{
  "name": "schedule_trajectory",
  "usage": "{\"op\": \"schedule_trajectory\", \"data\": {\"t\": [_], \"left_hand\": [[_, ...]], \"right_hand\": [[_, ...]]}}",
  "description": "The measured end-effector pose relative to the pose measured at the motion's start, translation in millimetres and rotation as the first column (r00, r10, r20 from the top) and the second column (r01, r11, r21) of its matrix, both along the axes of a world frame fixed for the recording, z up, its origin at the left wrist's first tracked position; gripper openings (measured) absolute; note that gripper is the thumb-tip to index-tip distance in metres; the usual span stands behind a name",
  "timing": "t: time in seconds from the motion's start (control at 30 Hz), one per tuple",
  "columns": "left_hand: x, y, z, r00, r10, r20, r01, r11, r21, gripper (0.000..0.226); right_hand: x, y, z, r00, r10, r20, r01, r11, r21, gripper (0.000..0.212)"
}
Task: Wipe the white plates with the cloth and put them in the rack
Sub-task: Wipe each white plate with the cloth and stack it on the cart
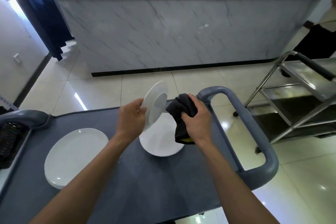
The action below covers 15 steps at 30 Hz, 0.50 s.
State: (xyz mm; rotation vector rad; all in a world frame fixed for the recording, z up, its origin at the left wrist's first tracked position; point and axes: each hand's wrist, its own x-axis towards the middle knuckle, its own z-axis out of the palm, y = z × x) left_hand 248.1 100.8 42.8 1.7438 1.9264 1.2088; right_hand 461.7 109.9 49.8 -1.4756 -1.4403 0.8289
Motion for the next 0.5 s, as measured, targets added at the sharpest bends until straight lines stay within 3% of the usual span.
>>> {"op": "schedule_trajectory", "data": {"t": [0.1, 0.2, 0.3, 0.5], "left_hand": [[-1.8, 6.4, -12.3, 0.973, -0.075, -0.217, 0.078, 0.997, 0.002, 0.011], [3.4, 4.1, -14.9, 0.918, -0.108, -0.381, 0.137, 0.989, 0.050, 0.024], [8.1, 0.8, -17.1, 0.867, -0.107, -0.487, 0.177, 0.979, 0.100, 0.040], [7.9, -0.5, -39.5, 0.763, -0.136, -0.632, 0.244, 0.966, 0.087, 0.046]], "right_hand": [[8.0, -3.9, 0.7, 0.999, -0.025, -0.021, 0.025, 1.000, -0.001, 0.063], [14.7, -6.5, 0.0, 0.997, -0.064, -0.035, 0.064, 0.998, 0.001, 0.064], [21.3, -9.2, -2.7, 0.995, -0.098, -0.031, 0.098, 0.995, -0.001, 0.065], [29.5, -17.6, -7.3, 0.992, -0.123, -0.031, 0.122, 0.992, -0.028, 0.064]]}}
